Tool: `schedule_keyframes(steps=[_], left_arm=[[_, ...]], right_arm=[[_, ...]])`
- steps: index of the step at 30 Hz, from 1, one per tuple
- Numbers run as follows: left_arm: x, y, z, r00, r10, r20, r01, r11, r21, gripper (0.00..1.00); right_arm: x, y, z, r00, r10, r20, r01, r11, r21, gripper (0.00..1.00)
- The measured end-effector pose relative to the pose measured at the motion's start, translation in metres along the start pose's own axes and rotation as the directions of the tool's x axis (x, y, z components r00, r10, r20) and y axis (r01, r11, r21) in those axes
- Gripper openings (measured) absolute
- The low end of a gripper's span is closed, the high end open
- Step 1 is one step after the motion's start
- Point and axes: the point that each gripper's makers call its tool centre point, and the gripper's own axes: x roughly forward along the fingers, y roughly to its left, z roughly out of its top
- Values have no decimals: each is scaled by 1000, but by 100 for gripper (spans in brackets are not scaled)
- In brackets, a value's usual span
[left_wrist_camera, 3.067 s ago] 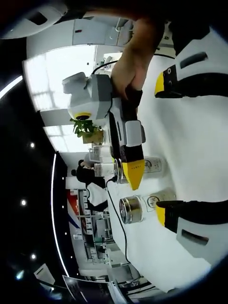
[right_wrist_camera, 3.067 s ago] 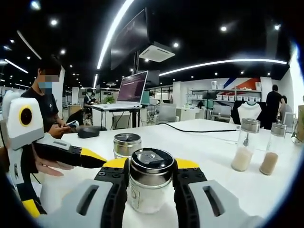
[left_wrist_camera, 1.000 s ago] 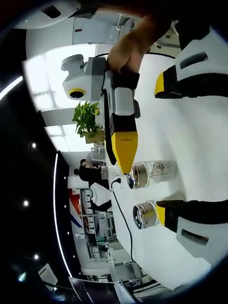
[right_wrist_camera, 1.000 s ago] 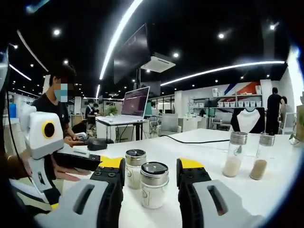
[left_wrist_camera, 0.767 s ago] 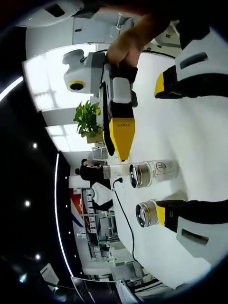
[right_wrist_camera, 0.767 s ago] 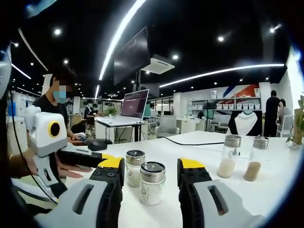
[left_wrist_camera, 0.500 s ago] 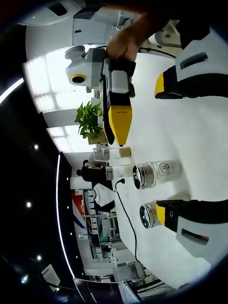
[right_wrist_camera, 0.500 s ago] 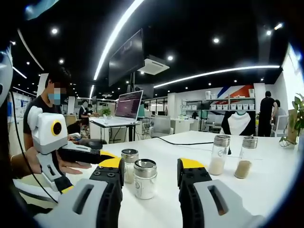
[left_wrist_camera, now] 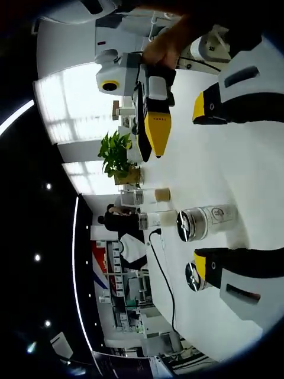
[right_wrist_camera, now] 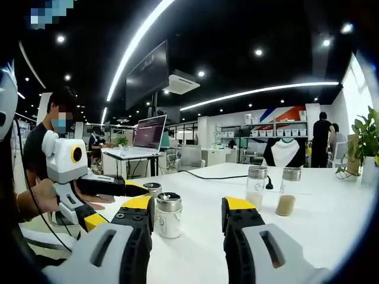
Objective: Rotate the seasoning bottle until the label or dispensing opening points toward the visible target arrow and the bottle remains upright within the marked orientation range
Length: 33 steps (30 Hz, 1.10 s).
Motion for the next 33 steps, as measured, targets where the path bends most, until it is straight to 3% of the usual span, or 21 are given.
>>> schedule_keyframes(steps=[2,5,15,21,33], left_arm=[[0,0,6,1000,6,23,-5,1000,-11,91],[-1,2,13,999,11,34,-10,1000,-6,91],[-3,13,32,997,44,62,-45,999,20,91],[1,17,32,997,72,32,-74,996,46,91],[10,17,39,996,84,42,-85,996,14,90]], right_arm=[[-5,-1,2,1000,7,-2,-6,1000,28,48],[-10,-5,1,1000,-9,-16,9,1000,7,54],[-31,-24,-6,997,-72,-29,73,997,39,54],[-39,-29,-4,997,-78,-27,79,996,33,53],[-57,-47,-8,992,-120,-29,122,991,54,53]])
